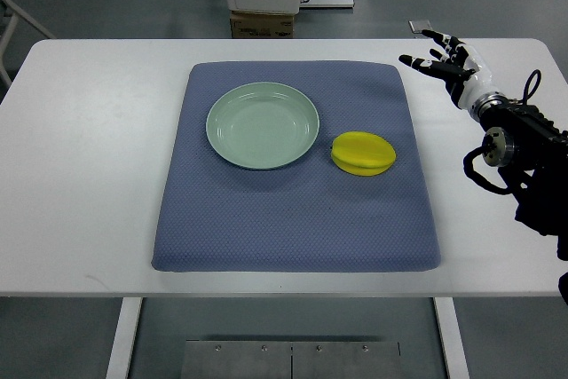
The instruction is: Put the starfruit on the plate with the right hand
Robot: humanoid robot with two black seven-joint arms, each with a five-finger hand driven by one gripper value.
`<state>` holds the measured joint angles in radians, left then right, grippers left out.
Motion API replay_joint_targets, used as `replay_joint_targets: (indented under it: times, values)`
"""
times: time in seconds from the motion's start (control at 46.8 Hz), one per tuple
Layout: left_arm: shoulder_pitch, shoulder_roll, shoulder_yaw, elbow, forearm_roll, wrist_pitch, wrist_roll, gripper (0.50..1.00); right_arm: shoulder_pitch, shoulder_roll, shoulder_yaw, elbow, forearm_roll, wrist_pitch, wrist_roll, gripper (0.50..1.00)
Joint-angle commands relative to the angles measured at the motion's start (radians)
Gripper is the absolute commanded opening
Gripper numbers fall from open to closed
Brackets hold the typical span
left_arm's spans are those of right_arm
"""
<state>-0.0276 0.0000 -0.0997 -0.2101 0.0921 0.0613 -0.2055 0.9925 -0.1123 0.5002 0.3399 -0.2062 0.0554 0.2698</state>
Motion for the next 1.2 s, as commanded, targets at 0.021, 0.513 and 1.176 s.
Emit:
replay_joint_targets:
  times: [0.021,0.513,1.176]
  values:
    - [0.000,0.000,0.000,0.000,0.000,0.000,0.000,1.000,0.000,-0.017,-0.018,0.040,-0.009,0.000,0.002,1.000]
    - [0.000,0.000,0.000,0.000,0.000,0.000,0.000,1.000,0.003,-0.109,-0.117,0.258,-0.381,0.015,0.052,1.000]
    - [0.000,0.000,0.000,0.000,0.000,0.000,0.000,1.000,0.060,-0.181,-0.230,0.456,-0.673,0.172,0.062,1.000]
